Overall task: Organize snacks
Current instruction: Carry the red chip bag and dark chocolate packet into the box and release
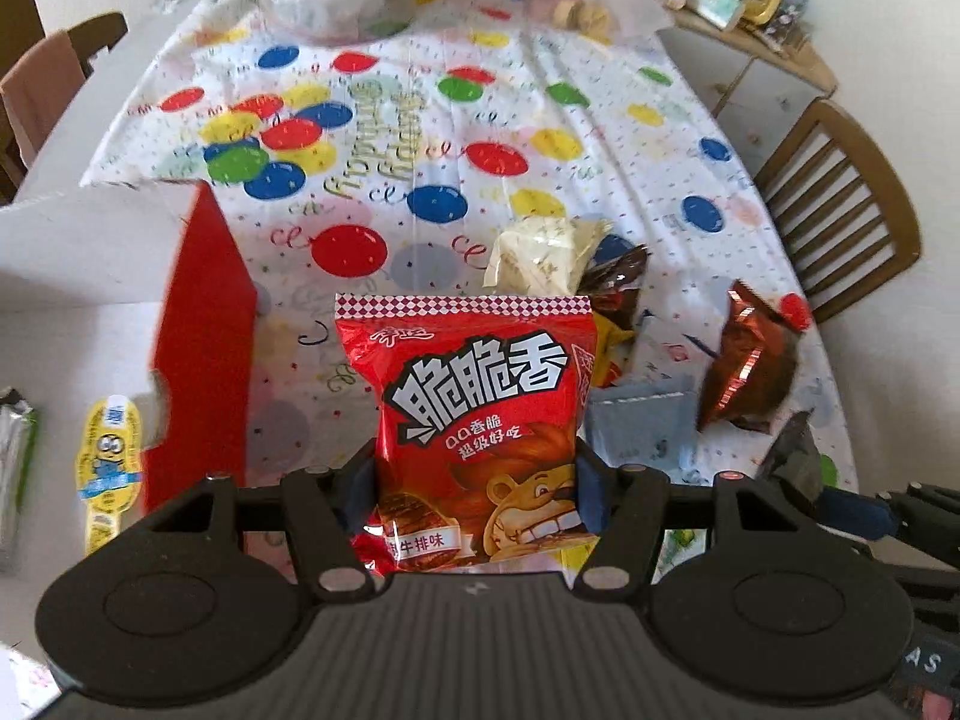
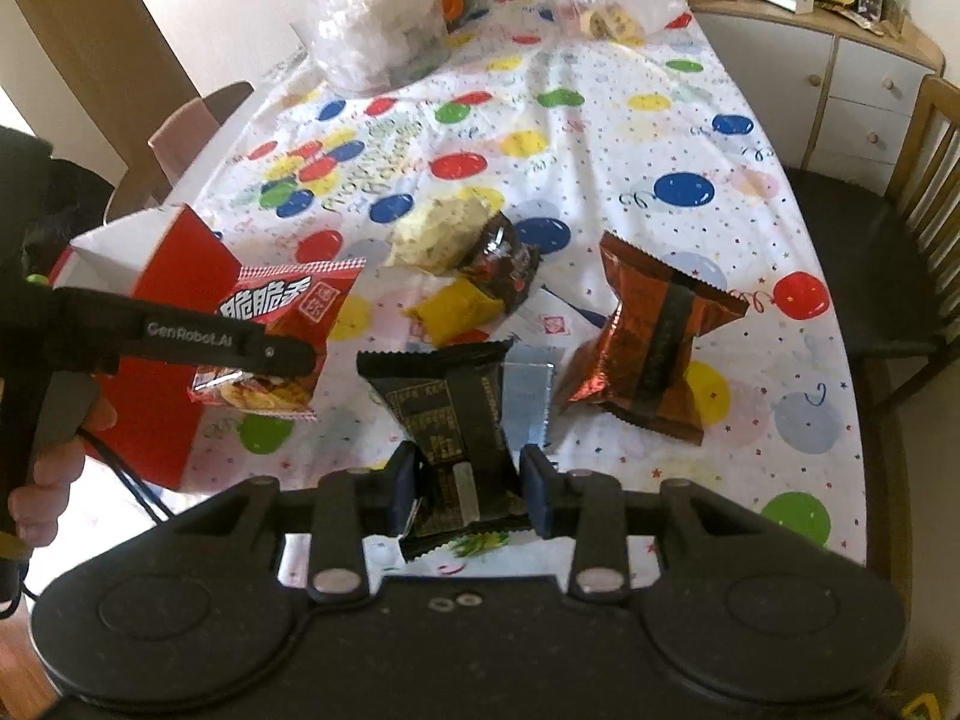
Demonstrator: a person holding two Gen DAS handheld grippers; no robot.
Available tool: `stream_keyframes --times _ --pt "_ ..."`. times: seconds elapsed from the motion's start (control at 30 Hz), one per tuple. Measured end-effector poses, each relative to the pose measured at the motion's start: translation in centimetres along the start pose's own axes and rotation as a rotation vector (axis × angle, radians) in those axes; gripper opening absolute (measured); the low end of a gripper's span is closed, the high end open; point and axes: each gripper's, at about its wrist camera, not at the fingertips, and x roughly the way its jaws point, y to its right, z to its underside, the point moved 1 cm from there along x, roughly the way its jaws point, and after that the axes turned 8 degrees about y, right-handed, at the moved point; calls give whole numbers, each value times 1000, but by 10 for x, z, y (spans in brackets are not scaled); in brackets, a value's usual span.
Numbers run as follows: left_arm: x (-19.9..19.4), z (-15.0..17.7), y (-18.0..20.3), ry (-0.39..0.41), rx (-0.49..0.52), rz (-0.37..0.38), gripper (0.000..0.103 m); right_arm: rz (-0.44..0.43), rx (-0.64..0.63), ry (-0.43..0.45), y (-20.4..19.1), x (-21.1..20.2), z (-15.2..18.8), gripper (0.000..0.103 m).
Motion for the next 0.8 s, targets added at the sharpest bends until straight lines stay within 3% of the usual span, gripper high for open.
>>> stream_keyframes --times 0.43,0.8 --pt "-83 5 -36 69 47 35 63 12 -14 73 -63 -50 -6 35" --pt "-127 2 -108 115 21 11 63 -22 -58 111 -135 -57 -17 35"
